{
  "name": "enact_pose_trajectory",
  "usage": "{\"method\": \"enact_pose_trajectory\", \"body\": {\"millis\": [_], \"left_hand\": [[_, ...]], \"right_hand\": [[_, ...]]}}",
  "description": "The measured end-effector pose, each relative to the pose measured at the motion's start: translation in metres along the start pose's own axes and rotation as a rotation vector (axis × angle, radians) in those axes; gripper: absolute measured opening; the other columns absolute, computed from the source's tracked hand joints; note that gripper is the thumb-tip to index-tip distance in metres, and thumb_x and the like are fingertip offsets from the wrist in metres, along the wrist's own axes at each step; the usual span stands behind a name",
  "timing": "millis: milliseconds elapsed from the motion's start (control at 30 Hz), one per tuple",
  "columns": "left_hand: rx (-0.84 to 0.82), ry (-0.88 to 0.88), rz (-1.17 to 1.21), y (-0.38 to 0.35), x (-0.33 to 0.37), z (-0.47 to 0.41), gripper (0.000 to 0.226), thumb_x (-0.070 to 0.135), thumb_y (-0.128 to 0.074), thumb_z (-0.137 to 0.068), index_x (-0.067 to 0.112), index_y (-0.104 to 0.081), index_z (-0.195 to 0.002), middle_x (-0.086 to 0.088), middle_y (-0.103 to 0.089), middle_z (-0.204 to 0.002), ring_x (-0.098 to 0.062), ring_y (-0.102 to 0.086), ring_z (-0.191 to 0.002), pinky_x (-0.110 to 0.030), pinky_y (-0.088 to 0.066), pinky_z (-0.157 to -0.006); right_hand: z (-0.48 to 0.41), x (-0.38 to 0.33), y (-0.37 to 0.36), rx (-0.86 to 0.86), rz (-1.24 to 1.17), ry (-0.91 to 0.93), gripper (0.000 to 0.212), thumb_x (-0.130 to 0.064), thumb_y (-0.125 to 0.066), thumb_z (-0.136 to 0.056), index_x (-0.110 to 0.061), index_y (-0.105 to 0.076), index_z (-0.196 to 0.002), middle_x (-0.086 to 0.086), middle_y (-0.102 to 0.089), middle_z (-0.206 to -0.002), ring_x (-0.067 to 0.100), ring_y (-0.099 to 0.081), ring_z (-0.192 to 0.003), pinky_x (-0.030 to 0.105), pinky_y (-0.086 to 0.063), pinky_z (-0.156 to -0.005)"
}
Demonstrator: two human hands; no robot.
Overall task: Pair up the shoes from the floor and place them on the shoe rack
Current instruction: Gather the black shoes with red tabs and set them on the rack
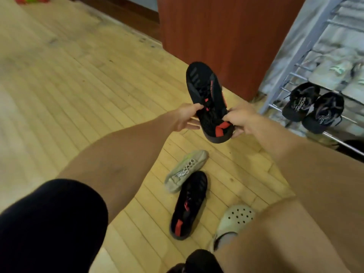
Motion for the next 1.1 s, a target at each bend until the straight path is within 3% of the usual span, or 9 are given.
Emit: {"method": "enact_pose_trajectory", "body": {"millis": [167, 267, 333, 467, 600, 733, 867, 1000, 1100], "left_hand": [[0.077, 0.188, -0.074, 0.004, -0.116, -0.005, 0.036, 0.037, -0.044, -0.096, 0.007, -0.057, -0.113, -0.008, -0.059, -0.101, -0.026, -0.062, -0.088, -0.037, -0.052, -0.084], [0.063, 0.310, -0.201, 0.001, -0.187, 0.002, 0.021, 0.023, -0.046, -0.095, 0.008, -0.060, -0.092, -0.007, -0.058, -0.081, -0.020, -0.056, -0.066, -0.027, -0.045, -0.064], [-0.004, 0.401, -0.321, -0.007, -0.231, 0.011, 0.021, 0.014, -0.043, -0.096, 0.006, -0.058, -0.085, -0.008, -0.056, -0.079, -0.020, -0.053, -0.064, -0.020, -0.041, -0.055], [-0.158, 0.512, -0.537, -0.024, -0.301, 0.039, 0.025, 0.013, -0.038, -0.095, 0.002, -0.058, -0.107, -0.010, -0.065, -0.092, -0.023, -0.060, -0.076, -0.024, -0.041, -0.052], [-0.141, 0.538, -0.785, -0.023, -0.335, 0.060, 0.031, 0.021, -0.044, -0.090, 0.000, -0.056, -0.110, -0.018, -0.061, -0.105, -0.025, -0.058, -0.079, -0.026, -0.042, -0.055], [-0.065, 0.582, -0.634, -0.040, -0.357, 0.065, 0.043, 0.023, -0.049, -0.091, 0.004, -0.050, -0.129, -0.015, -0.059, -0.123, -0.030, -0.059, -0.111, -0.034, -0.047, -0.081], [0.092, 0.588, -0.606, -0.037, -0.359, 0.066, 0.038, 0.017, -0.050, -0.089, -0.001, -0.049, -0.122, -0.015, -0.055, -0.114, -0.031, -0.058, -0.112, -0.034, -0.047, -0.081], [0.036, 0.658, -0.331, -0.046, -0.361, 0.068, 0.024, 0.002, -0.049, -0.087, 0.000, -0.047, -0.111, -0.013, -0.054, -0.102, -0.030, -0.055, -0.102, -0.041, -0.050, -0.086], [0.004, 0.616, -0.240, -0.054, -0.349, 0.061, 0.022, -0.008, -0.052, -0.083, -0.005, -0.051, -0.105, -0.015, -0.058, -0.097, -0.029, -0.056, -0.091, -0.038, -0.052, -0.070]], "right_hand": [[0.005, 0.041, -0.035, -0.024, 0.073, -0.093, 0.033, -0.007, -0.055, -0.093, 0.002, -0.058, -0.124, 0.021, -0.063, -0.124, 0.039, -0.064, -0.109, 0.052, -0.056, -0.085], [0.007, 0.074, -0.051, -0.077, 0.093, -0.171, 0.039, -0.006, -0.048, -0.097, -0.001, -0.050, -0.136, 0.020, -0.055, -0.136, 0.038, -0.055, -0.122, 0.047, -0.050, -0.097], [0.007, 0.092, -0.051, -0.068, 0.103, -0.198, 0.037, -0.004, -0.053, -0.094, 0.000, -0.055, -0.131, 0.019, -0.060, -0.129, 0.038, -0.059, -0.117, 0.045, -0.053, -0.093], [0.001, 0.113, -0.043, -0.001, 0.192, -0.199, 0.030, -0.008, -0.071, -0.078, -0.002, -0.070, -0.108, 0.019, -0.072, -0.101, 0.037, -0.072, -0.084, 0.048, -0.061, -0.074], [0.005, 0.126, -0.044, 0.015, 0.163, -0.232, 0.032, -0.007, -0.073, -0.078, -0.003, -0.069, -0.109, 0.019, -0.071, -0.106, 0.037, -0.072, -0.086, 0.049, -0.061, -0.075], [0.006, 0.133, -0.053, -0.015, 0.049, -0.253, 0.034, -0.001, -0.064, -0.087, 0.002, -0.063, -0.121, 0.021, -0.067, -0.119, 0.038, -0.068, -0.103, 0.048, -0.058, -0.083], [0.014, 0.133, -0.065, -0.098, -0.004, -0.272, 0.039, -0.002, -0.049, -0.097, 0.004, -0.048, -0.135, 0.022, -0.053, -0.138, 0.038, -0.054, -0.126, 0.046, -0.049, -0.100], [0.018, 0.133, -0.067, -0.126, -0.062, -0.277, 0.040, -0.002, -0.045, -0.099, 0.004, -0.042, -0.139, 0.022, -0.045, -0.146, 0.039, -0.049, -0.130, 0.049, -0.044, -0.105], [0.018, 0.138, -0.062, -0.094, -0.125, -0.295, 0.039, 0.002, -0.043, -0.099, 0.003, -0.045, -0.137, 0.019, -0.044, -0.147, 0.041, -0.049, -0.129, 0.050, -0.044, -0.104]]}}
Point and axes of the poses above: each hand's wrist, its own z-axis away from the middle knuckle, its own y-axis out of the back of the hand, x = y × z, the point moved 9 cm from there along -z, towards the middle knuckle
